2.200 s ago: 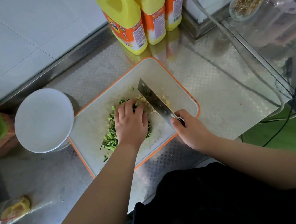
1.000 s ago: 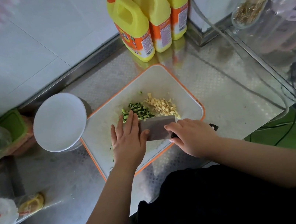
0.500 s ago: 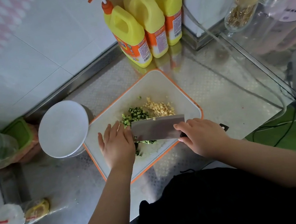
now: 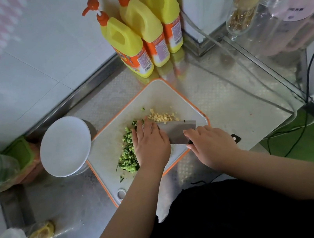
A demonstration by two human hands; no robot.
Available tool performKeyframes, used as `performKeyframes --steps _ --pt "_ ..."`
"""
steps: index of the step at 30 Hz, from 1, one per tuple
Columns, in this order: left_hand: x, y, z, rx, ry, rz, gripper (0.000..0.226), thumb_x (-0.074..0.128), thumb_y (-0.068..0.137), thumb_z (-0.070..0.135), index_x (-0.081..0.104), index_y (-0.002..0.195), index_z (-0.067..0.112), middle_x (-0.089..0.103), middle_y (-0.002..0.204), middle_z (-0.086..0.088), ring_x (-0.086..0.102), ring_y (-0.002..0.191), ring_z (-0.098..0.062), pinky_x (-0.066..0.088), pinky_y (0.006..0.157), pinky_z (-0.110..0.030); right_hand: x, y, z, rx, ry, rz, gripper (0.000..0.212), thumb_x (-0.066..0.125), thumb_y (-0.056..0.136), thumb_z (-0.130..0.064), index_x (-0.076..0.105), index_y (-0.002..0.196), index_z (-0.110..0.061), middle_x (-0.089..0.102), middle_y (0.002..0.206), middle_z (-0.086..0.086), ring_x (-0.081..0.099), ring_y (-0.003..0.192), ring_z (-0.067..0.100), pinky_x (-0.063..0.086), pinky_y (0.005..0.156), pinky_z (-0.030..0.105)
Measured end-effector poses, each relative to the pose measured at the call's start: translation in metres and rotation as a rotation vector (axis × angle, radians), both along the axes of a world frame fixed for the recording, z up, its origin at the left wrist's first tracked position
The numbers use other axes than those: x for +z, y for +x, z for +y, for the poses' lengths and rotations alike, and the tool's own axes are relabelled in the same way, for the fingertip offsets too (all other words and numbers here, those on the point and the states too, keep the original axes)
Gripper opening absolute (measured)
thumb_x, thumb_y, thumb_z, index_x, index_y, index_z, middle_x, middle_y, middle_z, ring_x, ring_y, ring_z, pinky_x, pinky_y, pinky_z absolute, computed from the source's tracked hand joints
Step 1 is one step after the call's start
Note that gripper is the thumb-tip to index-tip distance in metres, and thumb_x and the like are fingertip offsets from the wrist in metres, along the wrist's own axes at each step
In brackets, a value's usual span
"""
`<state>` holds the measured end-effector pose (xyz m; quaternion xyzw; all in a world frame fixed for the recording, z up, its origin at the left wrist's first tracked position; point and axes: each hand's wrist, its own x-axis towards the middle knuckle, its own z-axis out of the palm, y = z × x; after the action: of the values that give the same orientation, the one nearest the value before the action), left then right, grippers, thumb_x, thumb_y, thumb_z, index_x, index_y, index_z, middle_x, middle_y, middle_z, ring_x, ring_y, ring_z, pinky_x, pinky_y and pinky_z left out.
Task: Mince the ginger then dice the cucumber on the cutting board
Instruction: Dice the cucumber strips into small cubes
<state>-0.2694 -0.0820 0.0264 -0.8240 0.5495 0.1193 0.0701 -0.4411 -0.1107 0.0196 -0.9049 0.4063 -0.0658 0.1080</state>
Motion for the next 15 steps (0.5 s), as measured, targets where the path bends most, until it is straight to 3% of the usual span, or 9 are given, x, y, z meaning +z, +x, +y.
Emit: performKeyframes --steps 7,11,15 --pt "-0.006 -0.011 -0.016 -0.091 0.061 0.1 0.052 0.019 0.103 0.035 0.026 0.153 0.02 0.0 0.164 0.004 -0.008 0.149 -0.021 -0.007 0.12 -0.044 -0.008 0.003 -0.002 -0.035 -0.068 -0.047 0.032 0.085 0.064 -0.025 0.063 0.081 -0.009 0.051 0.055 0.004 0.051 0.046 0.025 0.03 0.038 0.028" --pt "-0.005 -0.014 -0.028 -0.174 0.13 0.115 0.052 0.018 0.103 0.034 0.02 0.154 0.023 -0.007 0.163 0.005 -0.011 0.149 -0.024 -0.007 0.118 -0.051 -0.01 0.006 -0.001 -0.024 -0.056 -0.083 0.031 0.086 0.063 -0.023 0.062 0.078 -0.01 0.05 0.054 0.004 0.05 0.044 0.025 0.033 0.037 0.027" --pt "-0.001 -0.013 -0.037 -0.176 0.121 0.16 0.051 0.02 0.104 0.033 0.02 0.154 0.026 -0.005 0.164 0.005 -0.011 0.149 -0.022 -0.008 0.119 -0.049 -0.009 0.008 -0.001 -0.013 -0.048 -0.085 0.029 0.084 0.066 -0.025 0.062 0.079 -0.01 0.051 0.055 0.004 0.05 0.045 0.025 0.032 0.038 0.028"
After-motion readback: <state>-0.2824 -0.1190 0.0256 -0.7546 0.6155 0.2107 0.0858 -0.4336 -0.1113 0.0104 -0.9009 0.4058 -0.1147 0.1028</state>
